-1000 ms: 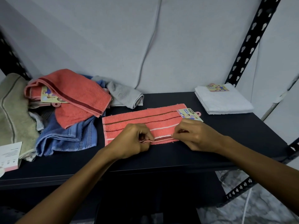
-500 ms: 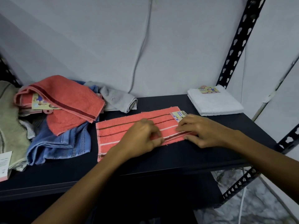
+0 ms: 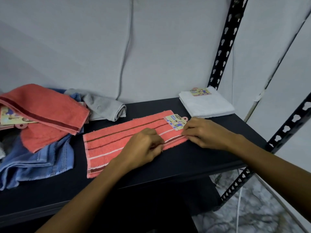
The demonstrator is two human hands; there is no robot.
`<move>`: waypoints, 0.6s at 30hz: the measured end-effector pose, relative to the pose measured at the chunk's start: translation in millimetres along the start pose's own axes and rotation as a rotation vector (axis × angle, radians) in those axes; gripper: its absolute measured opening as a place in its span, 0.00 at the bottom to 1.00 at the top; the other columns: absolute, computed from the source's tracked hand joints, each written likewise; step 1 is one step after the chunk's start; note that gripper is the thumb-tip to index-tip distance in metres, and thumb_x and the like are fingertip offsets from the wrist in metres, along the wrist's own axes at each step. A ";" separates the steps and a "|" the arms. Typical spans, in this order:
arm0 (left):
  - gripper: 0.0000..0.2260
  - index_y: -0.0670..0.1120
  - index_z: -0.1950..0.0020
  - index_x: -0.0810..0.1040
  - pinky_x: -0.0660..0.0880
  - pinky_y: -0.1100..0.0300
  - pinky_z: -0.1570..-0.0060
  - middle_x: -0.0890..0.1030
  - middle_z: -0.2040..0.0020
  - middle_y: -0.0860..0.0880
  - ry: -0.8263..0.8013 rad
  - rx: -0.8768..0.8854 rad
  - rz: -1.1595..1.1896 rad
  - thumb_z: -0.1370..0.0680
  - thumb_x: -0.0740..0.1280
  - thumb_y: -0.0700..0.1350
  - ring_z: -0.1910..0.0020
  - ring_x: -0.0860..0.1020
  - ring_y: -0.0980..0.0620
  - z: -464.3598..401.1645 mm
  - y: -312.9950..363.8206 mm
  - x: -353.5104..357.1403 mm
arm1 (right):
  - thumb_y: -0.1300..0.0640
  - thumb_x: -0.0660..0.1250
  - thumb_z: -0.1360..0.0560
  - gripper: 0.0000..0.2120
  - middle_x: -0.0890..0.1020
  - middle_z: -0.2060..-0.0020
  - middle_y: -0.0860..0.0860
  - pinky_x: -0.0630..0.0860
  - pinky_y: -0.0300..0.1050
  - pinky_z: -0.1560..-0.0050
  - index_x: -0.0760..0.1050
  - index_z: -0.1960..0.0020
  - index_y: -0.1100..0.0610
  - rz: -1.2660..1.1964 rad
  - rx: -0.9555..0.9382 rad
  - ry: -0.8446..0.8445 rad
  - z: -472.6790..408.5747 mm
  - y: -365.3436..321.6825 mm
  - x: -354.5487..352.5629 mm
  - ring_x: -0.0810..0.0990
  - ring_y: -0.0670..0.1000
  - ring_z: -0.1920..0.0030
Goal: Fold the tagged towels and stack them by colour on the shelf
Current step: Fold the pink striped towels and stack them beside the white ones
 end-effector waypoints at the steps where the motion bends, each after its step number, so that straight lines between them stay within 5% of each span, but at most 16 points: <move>1: 0.10 0.48 0.49 0.83 0.76 0.53 0.57 0.78 0.58 0.53 -0.008 -0.021 -0.001 0.25 0.68 0.51 0.56 0.75 0.53 -0.6 -0.3 0.1 | 0.59 0.70 0.24 0.07 0.82 0.53 0.52 0.79 0.50 0.54 0.82 0.47 0.58 0.014 -0.013 0.008 1.4 -1.3 1.7 0.80 0.54 0.52; 5: 0.18 0.50 0.39 0.81 0.72 0.56 0.57 0.76 0.55 0.53 -0.016 -0.074 -0.107 0.24 0.69 0.58 0.55 0.73 0.52 -10.0 7.1 2.0 | 0.56 0.67 0.23 0.08 0.82 0.53 0.51 0.73 0.41 0.48 0.82 0.48 0.57 -0.010 -0.021 0.023 4.2 -3.5 4.6 0.79 0.52 0.52; 9: 0.16 0.50 0.42 0.81 0.70 0.56 0.57 0.76 0.52 0.49 -0.026 -0.040 -0.224 0.22 0.66 0.59 0.48 0.73 0.47 -22.7 20.0 7.1 | 0.51 0.64 0.21 0.13 0.81 0.46 0.50 0.70 0.40 0.41 0.81 0.41 0.56 -0.100 0.047 -0.013 5.9 3.6 3.8 0.76 0.50 0.45; 14: 0.11 0.48 0.46 0.81 0.70 0.55 0.57 0.72 0.55 0.51 -0.093 -0.048 -0.208 0.21 0.65 0.53 0.48 0.73 0.47 -39.6 30.0 14.0 | 0.55 0.66 0.21 0.09 0.81 0.53 0.51 0.75 0.47 0.49 0.81 0.45 0.57 -0.068 0.026 -0.050 0.1 1.7 3.6 0.76 0.51 0.50; 18: 0.06 0.48 0.49 0.82 0.67 0.57 0.60 0.71 0.58 0.53 -0.097 -0.093 -0.174 0.23 0.67 0.46 0.54 0.74 0.50 -46.2 30.9 14.5 | 0.53 0.67 0.21 0.11 0.79 0.47 0.48 0.72 0.43 0.44 0.79 0.40 0.53 -0.183 0.105 -0.099 2.7 6.8 -0.8 0.74 0.48 0.45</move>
Point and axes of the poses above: each hand's wrist, its own z-axis away from the middle knuckle, its own x-axis out of the palm, y = z × x, the point moved 2 cm from there along -z, towards the middle knuckle
